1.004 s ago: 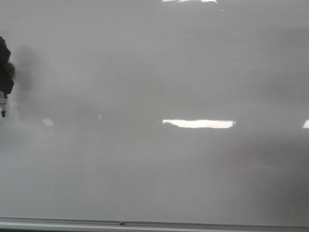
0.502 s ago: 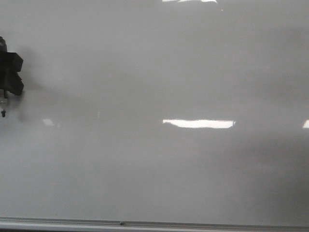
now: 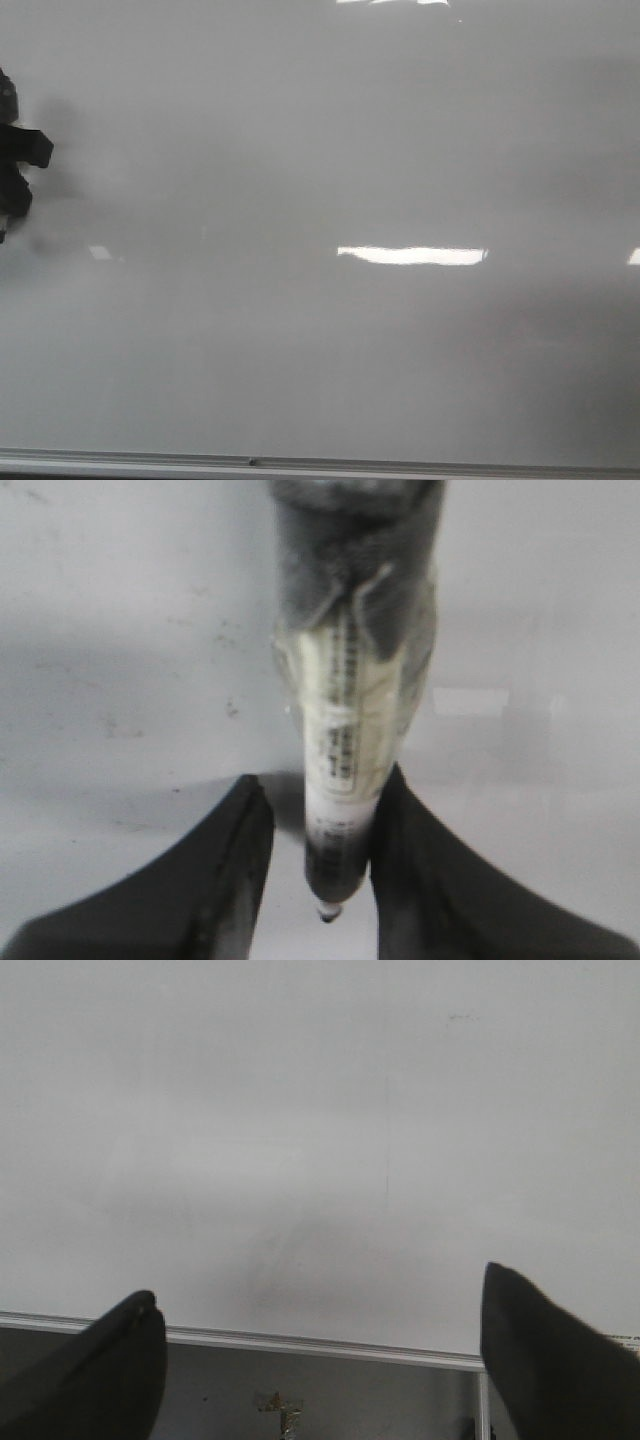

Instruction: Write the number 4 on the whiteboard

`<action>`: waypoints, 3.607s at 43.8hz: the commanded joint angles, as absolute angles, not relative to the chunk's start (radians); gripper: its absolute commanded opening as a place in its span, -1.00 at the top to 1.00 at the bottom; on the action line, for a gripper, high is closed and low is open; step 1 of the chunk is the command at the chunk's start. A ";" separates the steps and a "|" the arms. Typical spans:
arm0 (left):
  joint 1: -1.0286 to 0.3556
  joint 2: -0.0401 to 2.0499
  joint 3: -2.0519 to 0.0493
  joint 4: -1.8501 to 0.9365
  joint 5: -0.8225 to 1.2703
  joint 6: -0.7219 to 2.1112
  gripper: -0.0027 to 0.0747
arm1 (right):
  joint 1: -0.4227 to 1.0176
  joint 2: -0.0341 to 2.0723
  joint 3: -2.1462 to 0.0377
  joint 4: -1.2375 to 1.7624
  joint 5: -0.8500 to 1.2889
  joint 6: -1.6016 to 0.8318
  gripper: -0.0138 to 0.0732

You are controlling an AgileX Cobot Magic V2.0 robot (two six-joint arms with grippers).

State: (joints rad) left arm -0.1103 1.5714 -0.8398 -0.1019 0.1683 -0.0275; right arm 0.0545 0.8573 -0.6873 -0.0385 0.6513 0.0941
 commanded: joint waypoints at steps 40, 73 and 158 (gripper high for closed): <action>-0.257 1.252 -1.103 -0.156 0.967 0.441 0.98 | 0.058 0.857 -0.920 0.048 0.957 -0.044 -0.82; -0.868 1.422 -1.325 -0.201 1.147 0.666 0.98 | 0.502 1.018 -1.097 0.399 1.079 -0.729 -0.82; -0.681 1.128 -1.212 -0.101 1.089 0.412 -0.13 | 0.542 1.104 -1.201 0.206 1.162 -0.359 0.73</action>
State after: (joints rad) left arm -0.7235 1.2070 -1.2177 -0.0911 1.1488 0.4618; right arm 0.5696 1.1706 -1.1714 0.2327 1.1811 -0.4867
